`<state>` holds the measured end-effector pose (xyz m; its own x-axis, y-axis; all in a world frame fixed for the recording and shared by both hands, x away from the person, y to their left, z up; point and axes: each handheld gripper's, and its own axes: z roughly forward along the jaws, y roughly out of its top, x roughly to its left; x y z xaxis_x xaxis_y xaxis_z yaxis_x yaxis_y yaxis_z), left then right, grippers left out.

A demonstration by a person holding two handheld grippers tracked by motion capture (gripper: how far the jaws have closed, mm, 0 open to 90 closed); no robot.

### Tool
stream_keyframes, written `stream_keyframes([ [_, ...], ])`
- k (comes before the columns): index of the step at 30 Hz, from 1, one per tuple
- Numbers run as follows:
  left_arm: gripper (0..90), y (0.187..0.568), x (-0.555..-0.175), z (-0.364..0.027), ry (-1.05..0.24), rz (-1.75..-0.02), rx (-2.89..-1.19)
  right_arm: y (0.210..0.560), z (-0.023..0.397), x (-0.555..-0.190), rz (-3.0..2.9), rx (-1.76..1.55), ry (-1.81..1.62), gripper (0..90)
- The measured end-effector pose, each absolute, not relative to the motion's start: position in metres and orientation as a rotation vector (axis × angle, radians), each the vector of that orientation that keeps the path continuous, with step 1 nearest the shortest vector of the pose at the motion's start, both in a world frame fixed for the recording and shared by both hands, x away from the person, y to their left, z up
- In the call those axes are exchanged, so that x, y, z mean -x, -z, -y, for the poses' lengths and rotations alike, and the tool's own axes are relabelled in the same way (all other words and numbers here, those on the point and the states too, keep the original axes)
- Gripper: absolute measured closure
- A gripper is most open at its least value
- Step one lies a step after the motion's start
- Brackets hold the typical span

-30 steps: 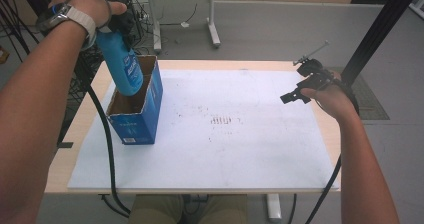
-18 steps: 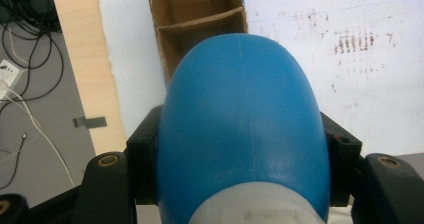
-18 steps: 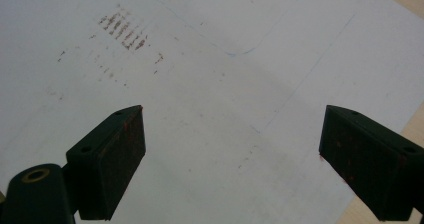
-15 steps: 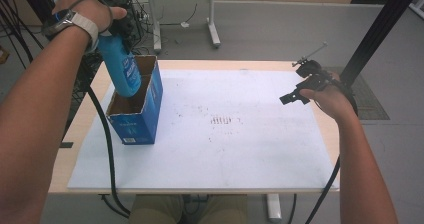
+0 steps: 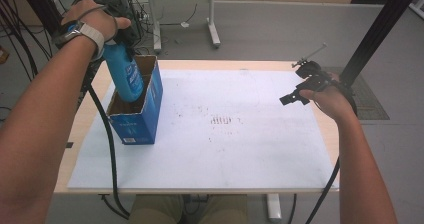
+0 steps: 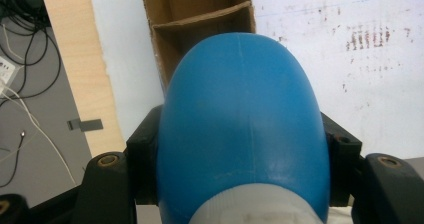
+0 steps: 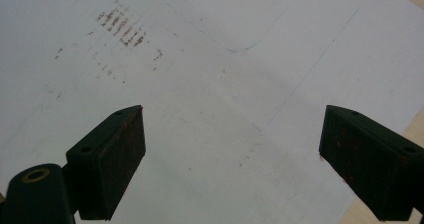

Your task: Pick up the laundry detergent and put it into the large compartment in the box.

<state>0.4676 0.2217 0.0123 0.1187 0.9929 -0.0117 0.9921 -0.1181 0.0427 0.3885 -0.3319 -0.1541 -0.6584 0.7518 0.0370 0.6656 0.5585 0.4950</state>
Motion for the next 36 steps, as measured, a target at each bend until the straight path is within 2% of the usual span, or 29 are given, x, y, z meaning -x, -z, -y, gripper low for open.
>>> stream_keyframes([
  [36, 37.5, 0.038, -0.473, -0.226, -0.011, -2.078, -2.323, 0.159, 0.334, -0.386, -2.614, -1.213, -0.714, 11.1],
])
